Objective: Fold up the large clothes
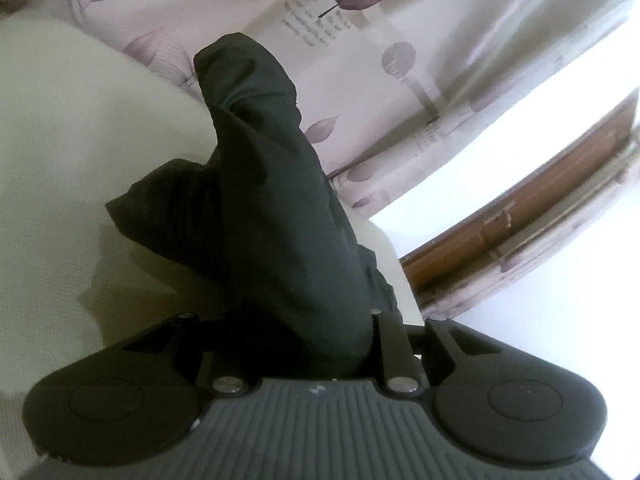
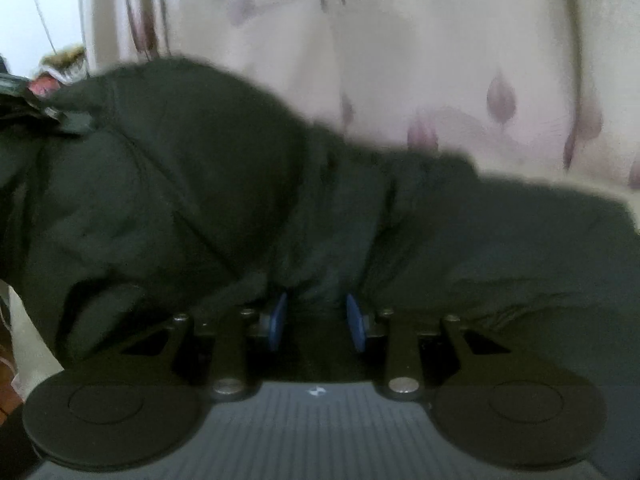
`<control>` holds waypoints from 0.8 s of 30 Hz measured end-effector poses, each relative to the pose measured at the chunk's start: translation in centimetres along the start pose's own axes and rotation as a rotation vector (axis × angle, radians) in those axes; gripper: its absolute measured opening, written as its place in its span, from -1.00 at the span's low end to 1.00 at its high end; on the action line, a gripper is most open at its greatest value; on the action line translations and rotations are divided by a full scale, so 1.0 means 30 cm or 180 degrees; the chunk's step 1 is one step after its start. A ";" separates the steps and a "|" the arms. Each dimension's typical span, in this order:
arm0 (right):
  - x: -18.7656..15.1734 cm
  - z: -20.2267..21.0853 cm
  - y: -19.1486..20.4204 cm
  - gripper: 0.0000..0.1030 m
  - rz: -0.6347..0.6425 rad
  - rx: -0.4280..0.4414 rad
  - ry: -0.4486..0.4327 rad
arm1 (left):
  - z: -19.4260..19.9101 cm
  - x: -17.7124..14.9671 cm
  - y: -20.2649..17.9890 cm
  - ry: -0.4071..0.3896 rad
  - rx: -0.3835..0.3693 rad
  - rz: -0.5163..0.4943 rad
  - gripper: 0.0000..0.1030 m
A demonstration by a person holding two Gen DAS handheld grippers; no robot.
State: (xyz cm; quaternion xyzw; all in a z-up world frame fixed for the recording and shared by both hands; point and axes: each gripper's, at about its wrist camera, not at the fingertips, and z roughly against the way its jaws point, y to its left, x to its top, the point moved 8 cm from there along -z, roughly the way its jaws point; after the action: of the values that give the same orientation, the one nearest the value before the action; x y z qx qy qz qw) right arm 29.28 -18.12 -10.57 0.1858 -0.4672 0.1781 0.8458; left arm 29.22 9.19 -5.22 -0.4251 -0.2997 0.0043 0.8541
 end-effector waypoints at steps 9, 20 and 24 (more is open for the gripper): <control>-0.107 0.065 0.050 -0.37 0.0179 0.0048 -0.0039 | -0.045 -0.040 -0.174 0.0059 0.0080 0.0079 -0.51; -0.112 0.028 0.070 -0.39 -0.0570 0.0483 -0.0137 | -0.278 -0.103 -0.425 0.0298 0.0148 -0.0085 -0.50; -0.130 0.039 0.028 -0.39 -0.1042 0.0723 -0.0184 | -0.369 -0.131 -0.473 0.0382 0.0118 -0.0164 -0.48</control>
State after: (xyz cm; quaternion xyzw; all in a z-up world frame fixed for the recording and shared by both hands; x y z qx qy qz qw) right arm 26.08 -18.46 -13.21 0.3586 -0.4318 0.0844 0.8233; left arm 28.18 -8.92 -1.96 -0.4009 -0.2586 -0.0376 0.8781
